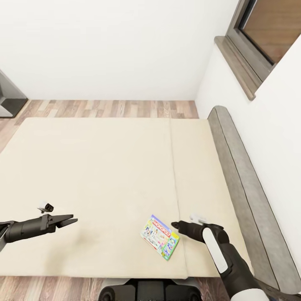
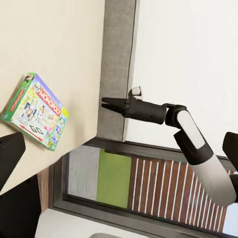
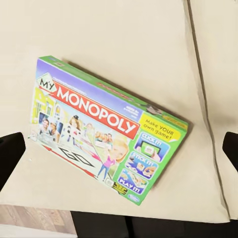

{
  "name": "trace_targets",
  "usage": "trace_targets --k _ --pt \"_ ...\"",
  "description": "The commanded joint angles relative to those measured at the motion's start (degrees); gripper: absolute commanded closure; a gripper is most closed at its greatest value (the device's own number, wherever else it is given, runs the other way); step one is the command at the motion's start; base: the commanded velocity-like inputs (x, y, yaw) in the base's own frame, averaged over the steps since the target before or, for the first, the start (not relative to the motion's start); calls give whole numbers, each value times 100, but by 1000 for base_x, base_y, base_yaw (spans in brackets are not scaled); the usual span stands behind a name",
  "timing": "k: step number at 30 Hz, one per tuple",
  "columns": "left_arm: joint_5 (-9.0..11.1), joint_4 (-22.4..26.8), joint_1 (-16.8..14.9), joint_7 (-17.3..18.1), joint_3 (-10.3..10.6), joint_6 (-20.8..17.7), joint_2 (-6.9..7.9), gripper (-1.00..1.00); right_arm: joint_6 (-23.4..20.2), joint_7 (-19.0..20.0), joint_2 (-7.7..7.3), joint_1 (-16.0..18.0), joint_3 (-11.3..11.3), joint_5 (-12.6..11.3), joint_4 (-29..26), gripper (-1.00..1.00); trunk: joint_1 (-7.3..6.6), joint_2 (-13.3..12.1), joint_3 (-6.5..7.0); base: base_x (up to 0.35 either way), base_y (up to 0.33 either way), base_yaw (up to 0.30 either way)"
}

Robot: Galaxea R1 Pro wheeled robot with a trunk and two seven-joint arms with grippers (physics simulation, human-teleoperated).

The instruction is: Put all the toys in the child's room - the three board games (two on the bed and one on the table), the two jigsaw puzzles on the table, and the tennis ball on the table - inside the toy box on the table in the child's room.

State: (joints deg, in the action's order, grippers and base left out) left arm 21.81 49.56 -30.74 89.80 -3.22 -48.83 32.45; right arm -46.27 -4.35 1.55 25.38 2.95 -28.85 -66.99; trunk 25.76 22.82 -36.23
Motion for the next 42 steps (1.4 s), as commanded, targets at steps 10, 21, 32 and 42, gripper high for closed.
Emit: trace_targets --k 10,21,32,42 --pt "-6 1 -2 20 22 -57 -31 -100 -14 101 -91 -1 -15 -51 -7 -100 3 9 -102 0 0 0" --pt "-10 1 -2 20 23 -57 -53 -100 -13 109 -99 -3 -16 -51 -7 -100 3 9 -206 0 0 0" --pt "-10 1 -2 20 27 -57 -68 -100 -13 110 -94 -4 -21 -51 -9 -100 3 9 -310 0 0 0" --pt "-19 1 -2 20 31 -65 -72 -100 -14 110 -74 16 -22 -51 -221 -100 3 9 -404 0 0 0"
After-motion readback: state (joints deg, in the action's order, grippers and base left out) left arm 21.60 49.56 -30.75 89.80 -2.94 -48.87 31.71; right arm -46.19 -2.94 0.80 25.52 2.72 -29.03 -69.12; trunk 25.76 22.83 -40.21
